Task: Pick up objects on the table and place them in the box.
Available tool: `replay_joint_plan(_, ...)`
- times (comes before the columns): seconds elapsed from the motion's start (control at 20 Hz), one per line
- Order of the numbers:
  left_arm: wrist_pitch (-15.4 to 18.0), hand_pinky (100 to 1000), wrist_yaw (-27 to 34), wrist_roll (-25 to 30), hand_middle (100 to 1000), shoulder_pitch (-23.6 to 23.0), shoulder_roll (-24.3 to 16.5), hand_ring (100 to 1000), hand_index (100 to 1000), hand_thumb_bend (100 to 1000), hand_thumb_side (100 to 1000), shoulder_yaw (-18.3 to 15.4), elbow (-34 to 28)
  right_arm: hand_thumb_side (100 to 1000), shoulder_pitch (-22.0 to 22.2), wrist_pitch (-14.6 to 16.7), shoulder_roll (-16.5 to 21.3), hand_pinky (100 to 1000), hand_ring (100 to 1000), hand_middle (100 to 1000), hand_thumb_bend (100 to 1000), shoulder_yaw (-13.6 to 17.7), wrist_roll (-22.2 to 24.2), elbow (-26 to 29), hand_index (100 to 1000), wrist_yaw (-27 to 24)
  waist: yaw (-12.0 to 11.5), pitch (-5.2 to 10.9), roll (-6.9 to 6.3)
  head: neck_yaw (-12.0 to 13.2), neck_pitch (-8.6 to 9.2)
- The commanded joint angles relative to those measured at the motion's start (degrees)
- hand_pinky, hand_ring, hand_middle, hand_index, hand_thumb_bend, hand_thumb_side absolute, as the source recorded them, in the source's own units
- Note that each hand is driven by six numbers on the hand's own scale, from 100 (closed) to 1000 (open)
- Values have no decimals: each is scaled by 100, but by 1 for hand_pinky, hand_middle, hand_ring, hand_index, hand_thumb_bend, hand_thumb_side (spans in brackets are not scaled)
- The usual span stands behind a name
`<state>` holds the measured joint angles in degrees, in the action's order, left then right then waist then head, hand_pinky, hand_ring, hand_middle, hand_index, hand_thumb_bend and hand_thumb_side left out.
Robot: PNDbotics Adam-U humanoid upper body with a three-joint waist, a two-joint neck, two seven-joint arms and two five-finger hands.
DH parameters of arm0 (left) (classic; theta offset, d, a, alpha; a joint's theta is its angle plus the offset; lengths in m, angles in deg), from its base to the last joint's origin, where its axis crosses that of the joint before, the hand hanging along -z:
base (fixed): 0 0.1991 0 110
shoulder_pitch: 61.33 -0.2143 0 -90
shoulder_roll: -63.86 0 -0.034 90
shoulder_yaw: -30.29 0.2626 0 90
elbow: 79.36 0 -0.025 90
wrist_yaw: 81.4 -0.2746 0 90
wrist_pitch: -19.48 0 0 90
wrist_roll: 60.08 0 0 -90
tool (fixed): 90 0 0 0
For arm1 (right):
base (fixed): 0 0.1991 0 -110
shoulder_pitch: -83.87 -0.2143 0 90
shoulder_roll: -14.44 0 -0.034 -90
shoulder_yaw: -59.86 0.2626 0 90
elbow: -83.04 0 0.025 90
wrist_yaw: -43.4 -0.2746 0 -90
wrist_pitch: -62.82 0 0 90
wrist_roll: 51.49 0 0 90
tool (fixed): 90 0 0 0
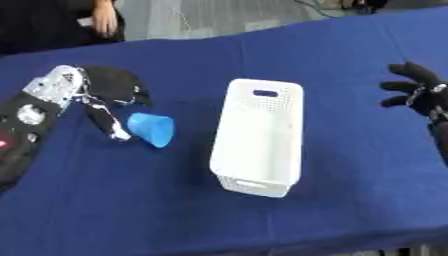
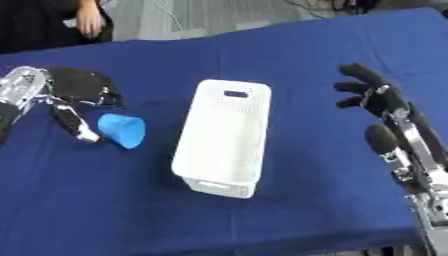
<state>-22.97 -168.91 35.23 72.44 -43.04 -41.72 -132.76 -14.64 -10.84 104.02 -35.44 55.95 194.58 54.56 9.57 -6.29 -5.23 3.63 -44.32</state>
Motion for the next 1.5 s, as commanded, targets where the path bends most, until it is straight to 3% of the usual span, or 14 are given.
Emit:
replay_joint_plan(0.05, -9, 913, -59, -42, 817, 134, -106, 830, 956, 1000, 953, -85, -12, 1000, -85, -2, 43, 716, 844, 921, 557, 26, -3, 65, 1000, -7, 6, 54, 20, 81, 20)
replay_joint_plan(1.5, 76, 907, -369, -104, 813, 120, 139, 827, 944, 1000, 952, -59, 255, 1000, -166, 2, 4, 716, 844, 922, 554, 23, 14, 72, 1000, -28, 88, -16, 16, 73, 20)
